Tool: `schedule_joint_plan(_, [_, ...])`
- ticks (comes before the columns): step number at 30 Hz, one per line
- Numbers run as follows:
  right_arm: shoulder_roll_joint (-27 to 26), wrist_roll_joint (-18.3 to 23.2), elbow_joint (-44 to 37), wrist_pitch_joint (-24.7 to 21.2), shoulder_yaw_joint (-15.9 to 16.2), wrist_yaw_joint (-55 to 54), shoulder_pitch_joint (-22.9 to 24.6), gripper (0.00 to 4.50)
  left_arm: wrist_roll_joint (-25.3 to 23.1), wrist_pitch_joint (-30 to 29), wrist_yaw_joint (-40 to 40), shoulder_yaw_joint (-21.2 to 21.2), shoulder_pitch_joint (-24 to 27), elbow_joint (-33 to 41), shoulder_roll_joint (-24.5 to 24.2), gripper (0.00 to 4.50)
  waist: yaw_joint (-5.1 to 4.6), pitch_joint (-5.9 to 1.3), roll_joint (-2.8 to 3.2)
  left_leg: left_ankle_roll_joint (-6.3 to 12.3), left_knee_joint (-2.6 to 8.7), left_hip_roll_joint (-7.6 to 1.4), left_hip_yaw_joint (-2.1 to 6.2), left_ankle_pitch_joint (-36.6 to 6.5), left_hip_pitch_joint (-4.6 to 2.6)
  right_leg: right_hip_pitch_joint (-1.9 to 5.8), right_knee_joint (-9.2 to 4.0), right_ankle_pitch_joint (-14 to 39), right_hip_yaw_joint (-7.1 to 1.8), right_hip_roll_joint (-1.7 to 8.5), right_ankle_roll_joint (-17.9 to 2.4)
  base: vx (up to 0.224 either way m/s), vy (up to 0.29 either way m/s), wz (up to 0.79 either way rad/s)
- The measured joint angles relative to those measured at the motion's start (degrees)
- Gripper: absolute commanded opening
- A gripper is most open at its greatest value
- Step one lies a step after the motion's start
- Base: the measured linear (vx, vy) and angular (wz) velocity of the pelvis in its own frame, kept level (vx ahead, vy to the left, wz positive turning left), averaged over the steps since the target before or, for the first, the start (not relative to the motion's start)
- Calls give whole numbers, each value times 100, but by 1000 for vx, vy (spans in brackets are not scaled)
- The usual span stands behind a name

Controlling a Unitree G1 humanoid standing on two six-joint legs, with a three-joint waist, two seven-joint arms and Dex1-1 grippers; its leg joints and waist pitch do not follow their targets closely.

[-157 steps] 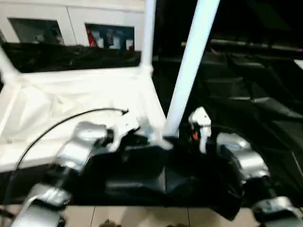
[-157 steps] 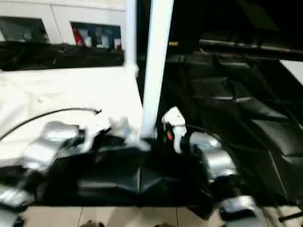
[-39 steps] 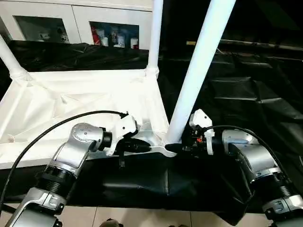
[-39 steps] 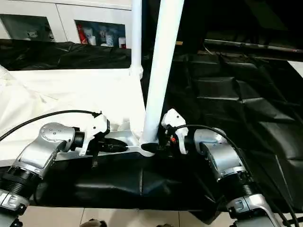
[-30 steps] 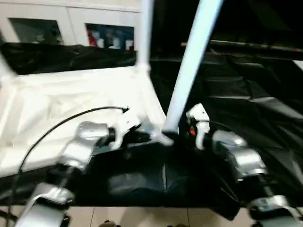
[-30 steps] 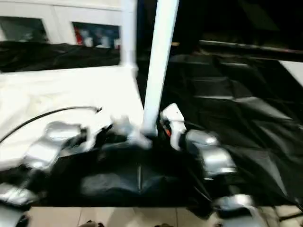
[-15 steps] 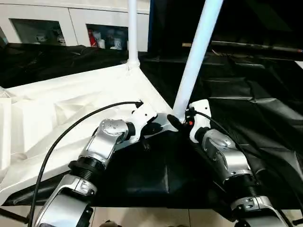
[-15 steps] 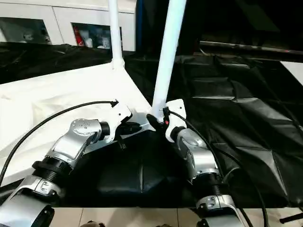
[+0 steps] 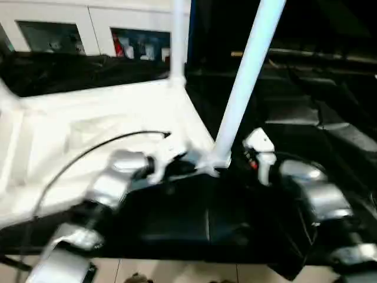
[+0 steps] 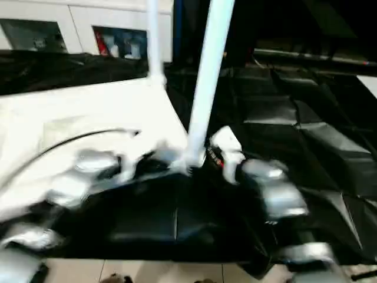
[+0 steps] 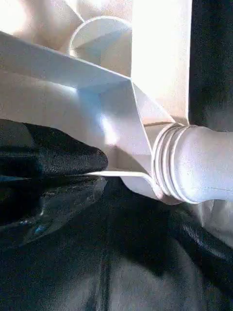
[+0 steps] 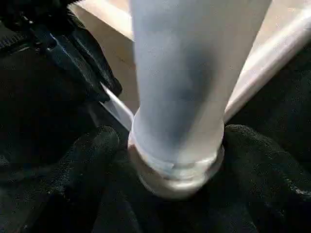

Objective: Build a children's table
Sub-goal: Rotate leg to tighten

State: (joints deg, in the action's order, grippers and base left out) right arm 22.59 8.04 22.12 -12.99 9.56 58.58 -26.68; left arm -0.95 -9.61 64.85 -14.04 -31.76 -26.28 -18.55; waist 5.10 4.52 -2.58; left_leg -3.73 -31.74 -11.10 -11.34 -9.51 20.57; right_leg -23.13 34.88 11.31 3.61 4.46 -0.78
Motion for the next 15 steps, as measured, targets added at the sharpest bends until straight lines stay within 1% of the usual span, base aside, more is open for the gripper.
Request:
schedule_joint_plan(3, [-1,6,11,10,137,148,-15,380,106,-87,268,-62,138,250,-110,0,17,1,-1,1,-2,2,-1,0,8,-3,0,0,0,4,0,0,0,0])
schedule_joint_plan(5, [2,4,50,18,171,193,-21,380,131,-118,386,-74,205,362,-163,0,27,1,-1,1,-3,2,0,0,10,-4,0,0,1,4,0,0,0,0])
schedule_joint_plan(9, [1,3,52,58,224,298,-22,380,188,-149,476,-81,264,457,-247,0,9,2,-3,1,-7,1,0,0,12,-5,3,0,1,4,-1,0,0,0])
schedule_joint_plan(10, [2,3,52,58,226,328,-22,354,200,-150,493,-81,272,468,-260,0,9,2,-3,1,-7,1,0,0,12,-5,3,0,1,4,-1,0,0,0])
schedule_joint_plan(11, [2,3,52,58,228,346,-22,346,203,-150,501,-81,274,469,-264,0,10,2,-3,1,-7,1,0,0,12,-5,4,0,2,4,-1,0,0,0])
schedule_joint_plan(13, [1,14,53,58,238,400,-22,346,207,-150,510,-81,275,470,-268,0,7,2,-4,1,-8,1,0,0,13,-5,4,0,2,4,-1,0,0,0])
schedule_joint_plan(15, [1,30,54,60,258,417,-22,313,209,-158,509,-78,277,473,-275,0,3,3,-4,1,-10,0,0,0,13,-6,6,0,1,4,-1,0,0,0])
